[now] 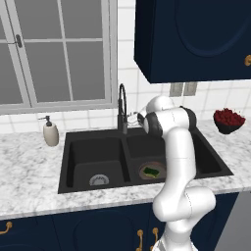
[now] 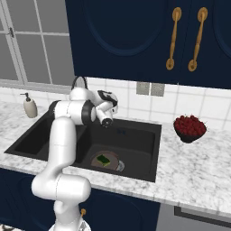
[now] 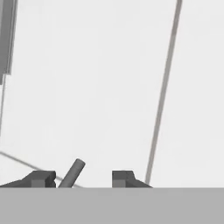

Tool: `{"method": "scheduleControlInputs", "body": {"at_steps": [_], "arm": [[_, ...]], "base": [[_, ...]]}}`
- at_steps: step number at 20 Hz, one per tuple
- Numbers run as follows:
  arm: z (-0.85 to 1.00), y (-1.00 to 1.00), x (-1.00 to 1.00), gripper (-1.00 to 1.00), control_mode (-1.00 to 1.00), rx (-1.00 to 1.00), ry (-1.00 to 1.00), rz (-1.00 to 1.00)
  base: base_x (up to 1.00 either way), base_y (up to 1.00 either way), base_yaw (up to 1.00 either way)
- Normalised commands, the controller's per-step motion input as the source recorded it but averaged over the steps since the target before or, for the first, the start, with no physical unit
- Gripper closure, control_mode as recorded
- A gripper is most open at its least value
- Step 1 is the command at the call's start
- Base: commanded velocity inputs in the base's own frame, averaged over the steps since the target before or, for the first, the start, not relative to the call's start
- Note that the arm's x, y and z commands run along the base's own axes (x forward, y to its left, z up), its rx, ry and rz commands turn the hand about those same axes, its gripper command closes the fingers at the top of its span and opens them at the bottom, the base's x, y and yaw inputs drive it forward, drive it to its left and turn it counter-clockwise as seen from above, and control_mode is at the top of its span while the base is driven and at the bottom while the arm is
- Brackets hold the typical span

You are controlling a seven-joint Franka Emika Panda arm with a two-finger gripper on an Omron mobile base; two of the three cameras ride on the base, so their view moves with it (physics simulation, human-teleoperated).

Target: Pick the pan and sponge and place them into the sink. Then turn on the water.

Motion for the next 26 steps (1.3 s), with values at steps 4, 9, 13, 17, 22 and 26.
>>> {"method": "scheduleControlInputs", "body": {"at_steps": [4,9,13,17,22,26], "arm": [[-0.42,-1.00,0.00,1.00,-1.00,-0.05,0.04,-0.08],[-0.64,-1.00,-0.02,1.00,-1.00,-0.03,0.00,-0.10],[-0.65,-1.00,0.00,1.00,-1.00,-0.01,0.01,-0.10],[-0.73,-1.00,-0.09,1.00,-1.00,0.00,0.01,-0.09],[-0.78,-1.00,-0.23,1.00,-1.00,0.00,0.03,-0.09],[-0.70,-1.00,-0.18,1.00,-1.00,0.00,0.05,-0.08]], "base": [[0.00,0.00,0.00],[0.00,0.00,0.00],[0.00,0.00,0.00],[0.00,0.00,0.00],[0.00,0.00,0.00],[0.00,0.00,0.00]]}}
